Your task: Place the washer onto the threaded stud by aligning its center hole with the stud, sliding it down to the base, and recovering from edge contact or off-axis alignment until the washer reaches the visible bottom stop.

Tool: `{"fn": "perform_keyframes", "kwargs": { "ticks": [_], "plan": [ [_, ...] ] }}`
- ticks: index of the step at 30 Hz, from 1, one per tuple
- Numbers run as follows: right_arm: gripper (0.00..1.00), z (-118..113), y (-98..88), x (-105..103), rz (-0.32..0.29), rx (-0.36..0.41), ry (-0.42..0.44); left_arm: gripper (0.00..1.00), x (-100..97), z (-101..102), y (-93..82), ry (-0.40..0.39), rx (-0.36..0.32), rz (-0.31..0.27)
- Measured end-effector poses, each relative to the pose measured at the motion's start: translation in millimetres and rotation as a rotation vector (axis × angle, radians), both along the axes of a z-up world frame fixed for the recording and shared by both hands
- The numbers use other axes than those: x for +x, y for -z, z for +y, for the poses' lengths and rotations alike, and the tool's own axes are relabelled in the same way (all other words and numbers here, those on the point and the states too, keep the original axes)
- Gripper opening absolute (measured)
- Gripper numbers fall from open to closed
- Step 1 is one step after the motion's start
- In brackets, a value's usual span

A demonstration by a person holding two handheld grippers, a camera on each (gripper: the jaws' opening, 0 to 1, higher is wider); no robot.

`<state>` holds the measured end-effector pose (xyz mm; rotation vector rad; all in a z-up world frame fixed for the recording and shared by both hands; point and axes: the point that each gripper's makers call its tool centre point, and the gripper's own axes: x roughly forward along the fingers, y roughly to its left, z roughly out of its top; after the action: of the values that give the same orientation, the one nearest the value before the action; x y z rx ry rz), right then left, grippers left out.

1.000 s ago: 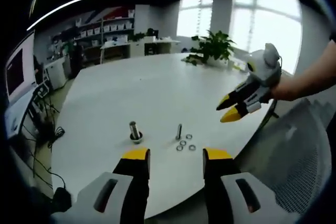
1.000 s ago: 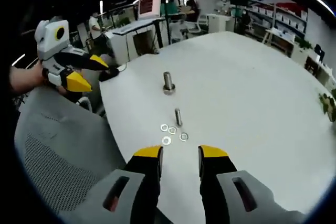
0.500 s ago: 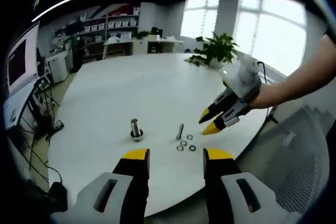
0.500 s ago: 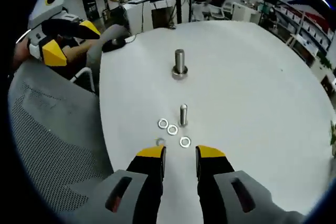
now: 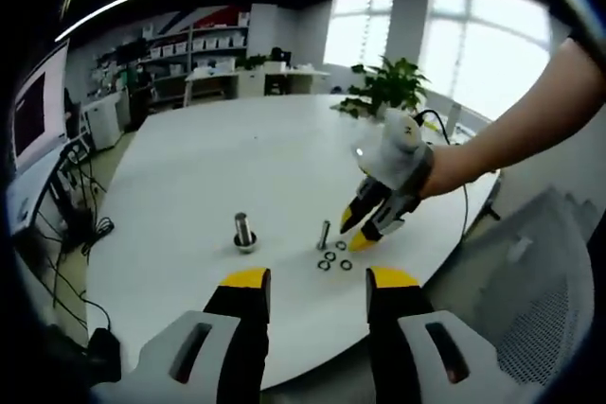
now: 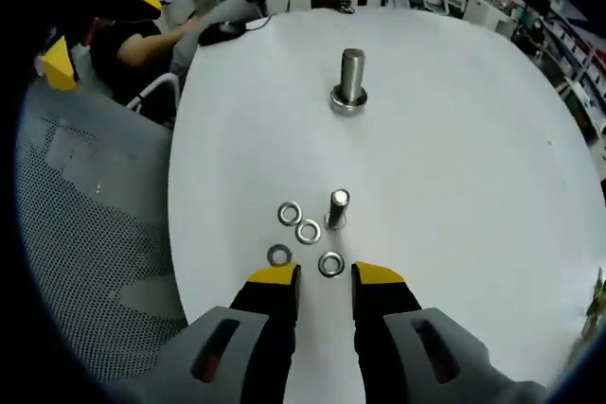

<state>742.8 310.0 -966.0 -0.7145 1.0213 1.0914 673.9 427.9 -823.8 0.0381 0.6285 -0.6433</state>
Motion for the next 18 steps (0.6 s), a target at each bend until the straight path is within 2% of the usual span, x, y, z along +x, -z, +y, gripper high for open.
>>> {"fn": "perform_keyframes", "kwargs": {
  "ticks": [2, 6, 10, 13, 18],
  "plan": [
    [0.23, -0.9, 4.2, 0.1, 0.019, -0.011, 0.007, 0.39, -0.5, -0.5, 0.2, 0.004, 0.009, -0.002],
    [0.22, -1.1, 8.2, 4.2, 0.013, -0.028, 0.012, 0.39, -0.6, -1.2, 0.0, 0.006, 0.009, -0.003],
    [0.18, -1.4, 8.5, 6.7, -0.002, -0.054, -0.028, 0.39, -0.7, -0.7, 0.8, 0.001, 0.001, 0.005],
    [0.16, 0.9, 8.1, 1.9, -0.024, -0.077, -0.114, 0.39, -1.2, -1.0, 1.8, 0.005, 0.007, 0.009],
    [0.16, 0.3, 7.8, 2.6, -0.032, -0.085, -0.128, 0.39, -1.2, -1.2, 2.5, 0.006, 0.002, 0.014]
  ]
}}
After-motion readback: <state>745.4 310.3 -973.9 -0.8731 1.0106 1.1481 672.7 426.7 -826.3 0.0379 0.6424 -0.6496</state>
